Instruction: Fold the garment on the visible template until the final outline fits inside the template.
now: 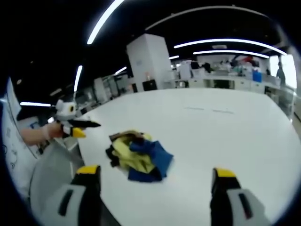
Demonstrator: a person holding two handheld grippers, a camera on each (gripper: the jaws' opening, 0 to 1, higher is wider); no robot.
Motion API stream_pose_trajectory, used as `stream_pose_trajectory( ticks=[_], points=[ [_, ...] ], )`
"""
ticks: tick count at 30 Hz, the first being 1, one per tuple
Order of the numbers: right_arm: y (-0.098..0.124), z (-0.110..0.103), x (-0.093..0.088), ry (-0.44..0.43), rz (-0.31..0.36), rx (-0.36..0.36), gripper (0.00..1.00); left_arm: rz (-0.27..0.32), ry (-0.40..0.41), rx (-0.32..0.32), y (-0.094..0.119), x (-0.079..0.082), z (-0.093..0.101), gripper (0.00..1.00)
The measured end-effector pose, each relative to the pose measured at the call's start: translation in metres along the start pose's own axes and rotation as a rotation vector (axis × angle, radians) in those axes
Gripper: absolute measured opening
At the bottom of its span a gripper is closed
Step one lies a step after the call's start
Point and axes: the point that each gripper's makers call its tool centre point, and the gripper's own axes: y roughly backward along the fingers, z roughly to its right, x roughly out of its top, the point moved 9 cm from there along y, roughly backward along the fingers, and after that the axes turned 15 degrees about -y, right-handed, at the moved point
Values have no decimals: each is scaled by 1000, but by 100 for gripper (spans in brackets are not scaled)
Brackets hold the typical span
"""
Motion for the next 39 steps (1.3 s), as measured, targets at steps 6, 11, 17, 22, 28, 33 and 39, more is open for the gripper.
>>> stream_pose_trajectory(
  ticks=[6,11,17,22,28,33,39],
  points=[
    [-2,0,-1,1,-11,1,98,-3,-6,-6,-2,2,-1,85],
    [-3,1,1,5,-15,3,98,-13,-17,-11,-5,3,-2,85],
    [-7,3,1,1,-23,5,98,-39,-35,-16,-8,0,1,84],
    [-11,4,3,9,-31,9,97,-39,-38,-38,-10,-1,2,78],
    [-15,0,7,35,-29,10,92,-17,-32,-50,-15,-7,2,75],
    [-22,2,9,35,-41,17,85,-34,-88,-67,-20,-5,4,73],
    [-33,-5,12,60,-44,32,77,-44,-151,-91,-29,1,1,65]
  ],
)
